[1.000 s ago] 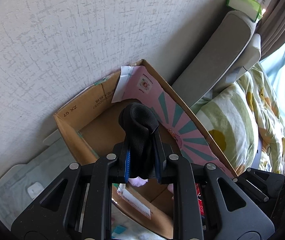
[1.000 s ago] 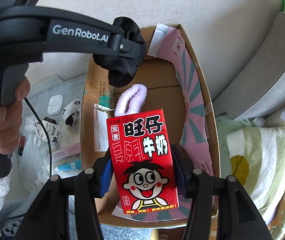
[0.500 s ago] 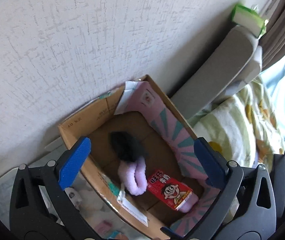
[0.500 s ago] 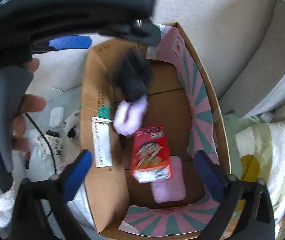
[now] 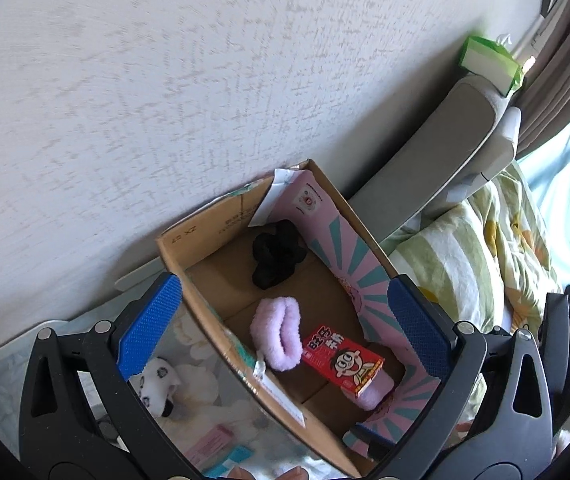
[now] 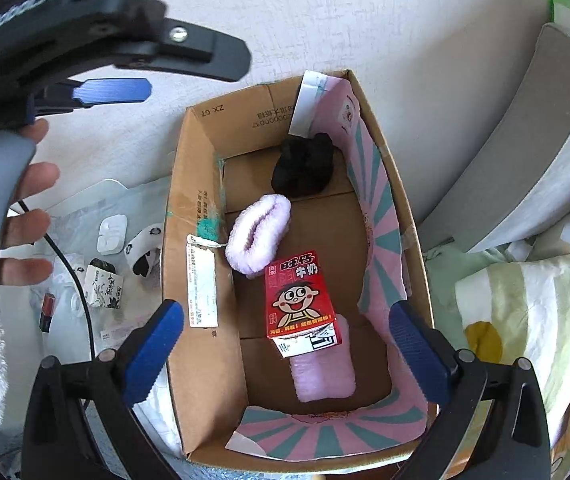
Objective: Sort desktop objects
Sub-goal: 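Withdraw both tools from the box back over the table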
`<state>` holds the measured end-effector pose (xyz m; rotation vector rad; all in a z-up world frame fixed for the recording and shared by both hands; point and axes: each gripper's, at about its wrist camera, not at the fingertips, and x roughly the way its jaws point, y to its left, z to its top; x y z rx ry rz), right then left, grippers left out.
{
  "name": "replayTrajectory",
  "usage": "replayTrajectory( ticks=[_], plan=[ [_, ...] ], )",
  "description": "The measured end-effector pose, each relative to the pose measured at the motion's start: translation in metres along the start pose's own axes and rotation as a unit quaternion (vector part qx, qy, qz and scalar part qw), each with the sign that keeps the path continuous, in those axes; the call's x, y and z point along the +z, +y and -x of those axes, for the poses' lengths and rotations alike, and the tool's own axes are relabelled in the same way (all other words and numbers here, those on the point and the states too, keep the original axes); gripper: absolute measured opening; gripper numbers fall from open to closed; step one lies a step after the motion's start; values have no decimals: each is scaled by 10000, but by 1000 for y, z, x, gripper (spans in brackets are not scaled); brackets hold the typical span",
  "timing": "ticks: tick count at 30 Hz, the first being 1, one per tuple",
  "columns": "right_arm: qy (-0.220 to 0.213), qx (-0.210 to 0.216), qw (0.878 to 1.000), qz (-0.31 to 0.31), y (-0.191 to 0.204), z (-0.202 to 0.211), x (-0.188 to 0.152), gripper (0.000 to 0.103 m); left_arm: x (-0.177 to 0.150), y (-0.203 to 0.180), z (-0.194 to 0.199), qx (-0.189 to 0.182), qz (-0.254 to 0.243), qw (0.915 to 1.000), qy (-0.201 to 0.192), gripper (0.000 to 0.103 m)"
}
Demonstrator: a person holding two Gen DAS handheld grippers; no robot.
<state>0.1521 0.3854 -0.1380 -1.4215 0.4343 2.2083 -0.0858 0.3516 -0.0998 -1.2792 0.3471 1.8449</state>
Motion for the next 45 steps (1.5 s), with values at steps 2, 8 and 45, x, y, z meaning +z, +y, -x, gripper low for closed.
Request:
replayTrajectory(
  ticks=[2,8,45],
  plan=[
    [-18,-46,10000,30,2,3,0,102,-3,1,10,-105,11,9999,-26,103],
    [-90,-118,9998,121,11,12,-1,102,-14,0,39,151,-83,9997,-191,103],
    [-292,234,9914,1250,135,24,-1,103,-169,204,219,1649,1827,9642,-987,103]
  ],
)
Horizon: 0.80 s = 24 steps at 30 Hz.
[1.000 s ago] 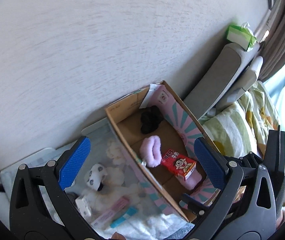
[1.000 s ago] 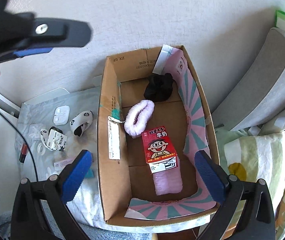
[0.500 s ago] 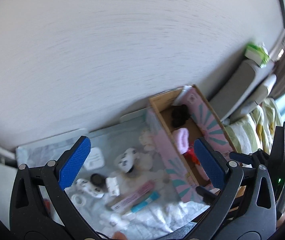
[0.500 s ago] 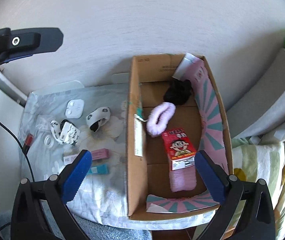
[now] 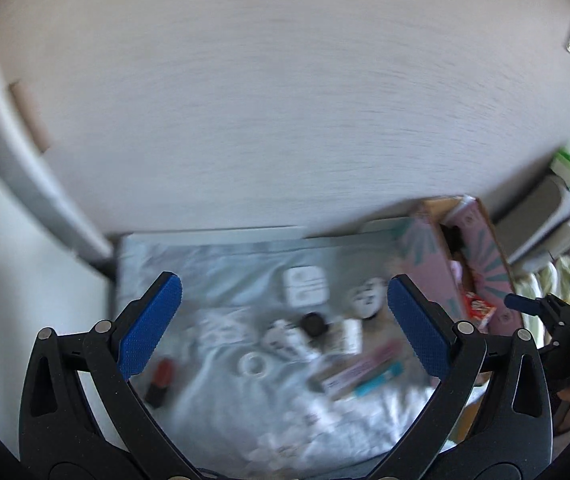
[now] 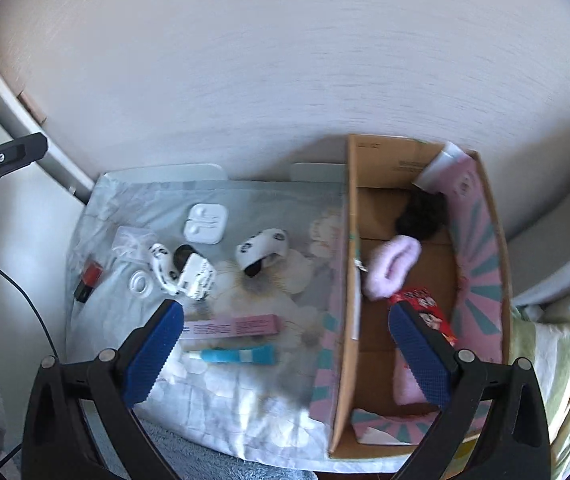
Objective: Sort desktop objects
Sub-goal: 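Withdraw both tools from the box back over the table, then grasp the red lipstick with the left tool while the right tool grasps the white panda-print packet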
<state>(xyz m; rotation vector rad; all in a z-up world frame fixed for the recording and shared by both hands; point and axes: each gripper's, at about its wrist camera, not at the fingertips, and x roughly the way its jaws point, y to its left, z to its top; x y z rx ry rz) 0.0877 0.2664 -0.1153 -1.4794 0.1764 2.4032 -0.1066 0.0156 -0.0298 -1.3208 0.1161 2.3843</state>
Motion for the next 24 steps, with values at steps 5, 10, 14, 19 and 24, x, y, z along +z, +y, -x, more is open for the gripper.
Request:
replayTrajectory(
  ticks=[5,10,14,19,24],
  plan=[
    [99,297,9993,204,19,-13,7,103,-15,49,8,341,396,9986,12,103],
    [262,513,9974,443,42,-31,14,102,-41,76,8,726,395,9965,90,101],
    [372,484,9961,632,57,-46,17,102,-65,86,-2,884,247,9955,228,98],
    [463,565,9945,747,70,-61,20,102,-94,92,-32,1023,32,9936,476,80],
    [615,492,9941,746,78,-82,22,103,-112,99,-60,1009,-55,9930,618,77]
  ],
)
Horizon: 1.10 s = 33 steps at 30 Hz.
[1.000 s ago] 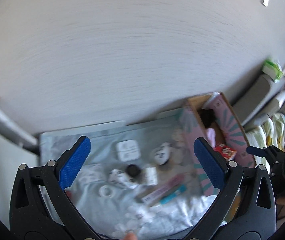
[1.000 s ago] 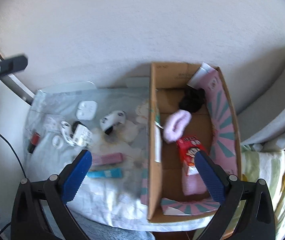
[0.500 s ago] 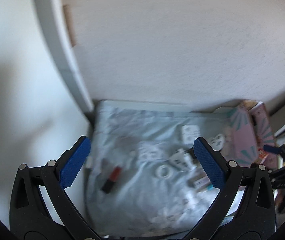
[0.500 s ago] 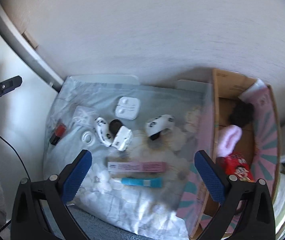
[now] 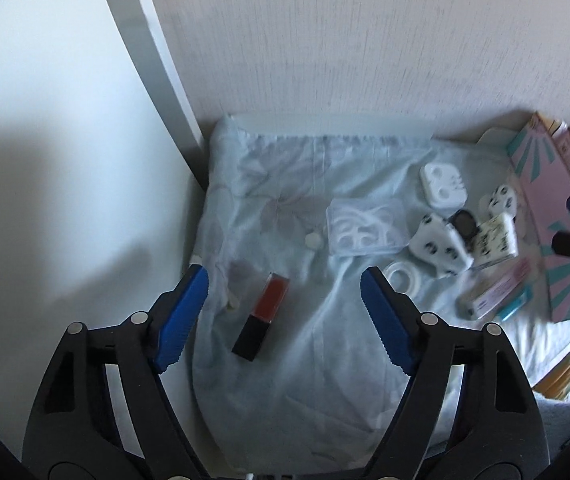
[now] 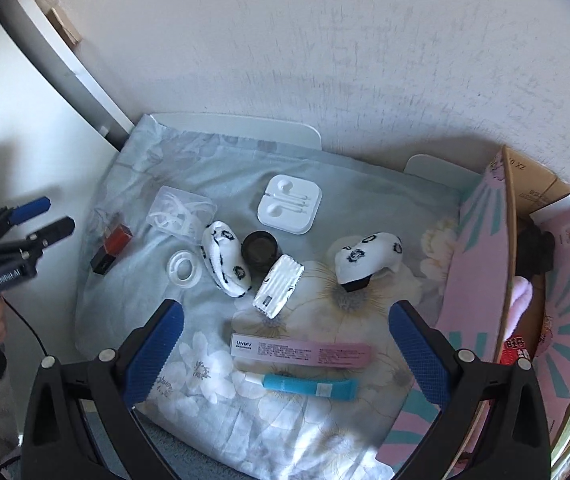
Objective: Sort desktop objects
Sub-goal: 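Grasp the red lipstick with the left tool while the right tool grasps the white panda-print packet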
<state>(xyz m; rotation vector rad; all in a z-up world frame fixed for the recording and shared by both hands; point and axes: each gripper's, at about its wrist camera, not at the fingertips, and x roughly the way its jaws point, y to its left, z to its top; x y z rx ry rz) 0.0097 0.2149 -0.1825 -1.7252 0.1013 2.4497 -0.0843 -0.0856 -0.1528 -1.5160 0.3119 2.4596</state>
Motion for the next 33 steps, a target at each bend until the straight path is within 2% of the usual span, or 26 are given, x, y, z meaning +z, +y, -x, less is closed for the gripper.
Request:
replayTrajectory(
  ticks=[2,4,6,13,16,22,28,30,33],
  plan=[
    [40,-27,10000,-43,0,-8,1,102,-3,1,-11,26,-43,10000,-23,75],
    [92,-50,9999,-92,0,-18,3,102,-6,3,-21,29,-60,10000,-41,68],
    [116,-73,9998,-127,0,-27,3,102,-10,5,-38,-43,-73,9999,68,65],
    [244,-137,9992,-278,4,-56,0,102,-25,8,-78,-121,-118,9993,323,61],
    [252,-134,9989,-372,5,-64,0,102,-31,11,-87,-151,-93,9991,379,54],
    [104,-136,9982,-579,5,-71,3,99,-37,13,-93,-221,-126,9990,366,51],
    [167,-109,9972,-722,4,-79,6,85,-40,14,-92,-300,-149,9989,319,50],
    [211,-50,9965,-803,2,-83,5,70,-41,15,-91,-311,-147,9989,312,48],
    [322,72,9948,-962,-1,-89,4,54,-44,18,-90,-289,-95,9990,325,42]
  ],
)
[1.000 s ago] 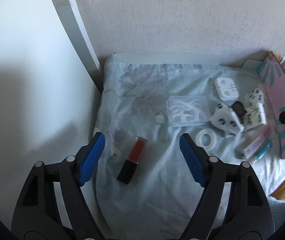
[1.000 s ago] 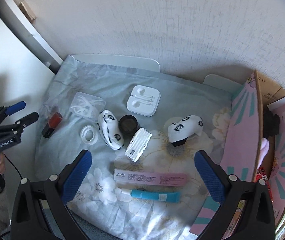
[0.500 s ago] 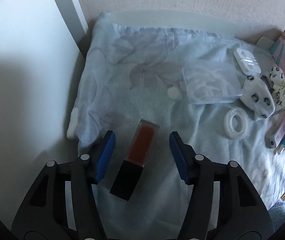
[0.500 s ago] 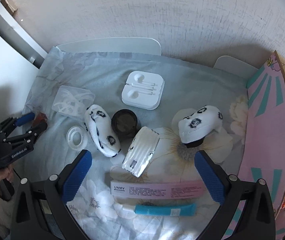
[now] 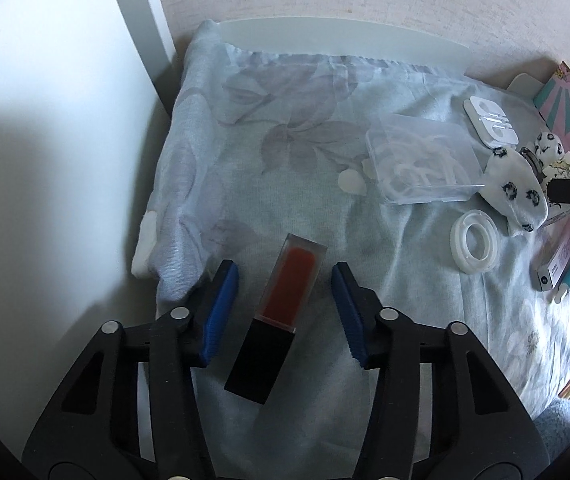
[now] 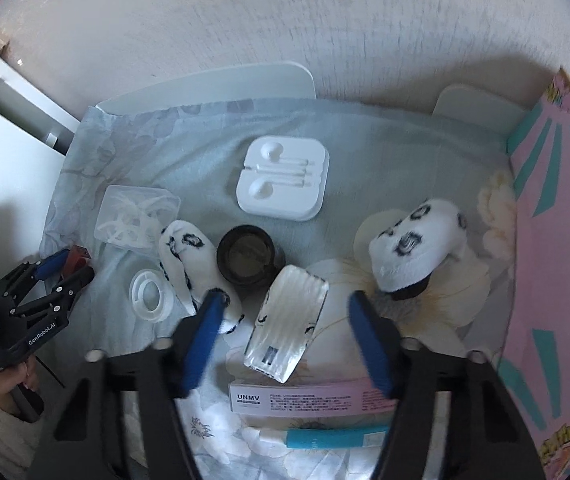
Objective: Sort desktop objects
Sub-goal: 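Grasp the red lipstick with the left tool while the right tool grasps the white panda-print packet, then lift the lipstick with the left tool while the right tool lifts the packet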
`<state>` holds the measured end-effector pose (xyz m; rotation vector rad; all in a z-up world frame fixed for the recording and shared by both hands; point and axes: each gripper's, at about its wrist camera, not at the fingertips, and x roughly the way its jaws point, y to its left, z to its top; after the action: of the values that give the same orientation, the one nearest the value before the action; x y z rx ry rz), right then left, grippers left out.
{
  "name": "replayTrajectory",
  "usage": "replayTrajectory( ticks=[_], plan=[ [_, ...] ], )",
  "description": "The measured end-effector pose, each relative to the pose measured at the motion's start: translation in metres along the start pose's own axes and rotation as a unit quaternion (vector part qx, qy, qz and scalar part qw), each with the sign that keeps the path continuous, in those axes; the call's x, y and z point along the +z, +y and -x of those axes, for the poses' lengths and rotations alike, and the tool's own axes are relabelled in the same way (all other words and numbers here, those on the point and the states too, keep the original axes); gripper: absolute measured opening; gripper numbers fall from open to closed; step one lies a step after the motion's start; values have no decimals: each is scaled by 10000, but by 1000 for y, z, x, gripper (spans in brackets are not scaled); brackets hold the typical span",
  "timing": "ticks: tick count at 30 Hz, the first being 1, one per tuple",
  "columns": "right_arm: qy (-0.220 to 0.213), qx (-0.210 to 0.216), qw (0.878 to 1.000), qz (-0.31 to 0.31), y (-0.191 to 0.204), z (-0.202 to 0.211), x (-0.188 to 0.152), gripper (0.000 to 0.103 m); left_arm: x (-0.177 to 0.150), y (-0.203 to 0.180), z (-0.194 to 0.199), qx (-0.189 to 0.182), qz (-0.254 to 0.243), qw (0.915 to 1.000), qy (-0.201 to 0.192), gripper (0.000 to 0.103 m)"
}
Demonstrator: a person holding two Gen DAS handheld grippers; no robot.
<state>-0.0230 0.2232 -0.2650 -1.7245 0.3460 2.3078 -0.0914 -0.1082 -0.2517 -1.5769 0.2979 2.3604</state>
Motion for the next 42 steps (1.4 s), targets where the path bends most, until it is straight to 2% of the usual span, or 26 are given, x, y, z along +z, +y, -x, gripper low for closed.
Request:
replayTrajectory(
  ticks=[2,4,6,12,17,30,42],
  plan=[
    [6,34,10000,-53,-1,-1,-1,48,0,5,1,-11,64,10000,18,37],
    [9,32,10000,-68,-1,-1,-2,42,-1,8,2,29,87,10000,25,28],
    [34,76,9999,-68,-2,-2,-3,30,-3,10,3,58,121,9999,12,19],
    [-42,21,10000,-46,-2,0,-3,20,-3,7,8,143,13,9999,37,18],
    [-102,-41,9999,-55,-5,8,-4,19,6,5,17,155,-37,9999,-30,18],
    [-142,-164,9997,129,1,28,-7,19,26,17,33,-18,283,9995,-160,18],
    [28,-136,9995,298,10,20,-18,19,4,22,27,-1,384,9993,-30,18]
  ],
)
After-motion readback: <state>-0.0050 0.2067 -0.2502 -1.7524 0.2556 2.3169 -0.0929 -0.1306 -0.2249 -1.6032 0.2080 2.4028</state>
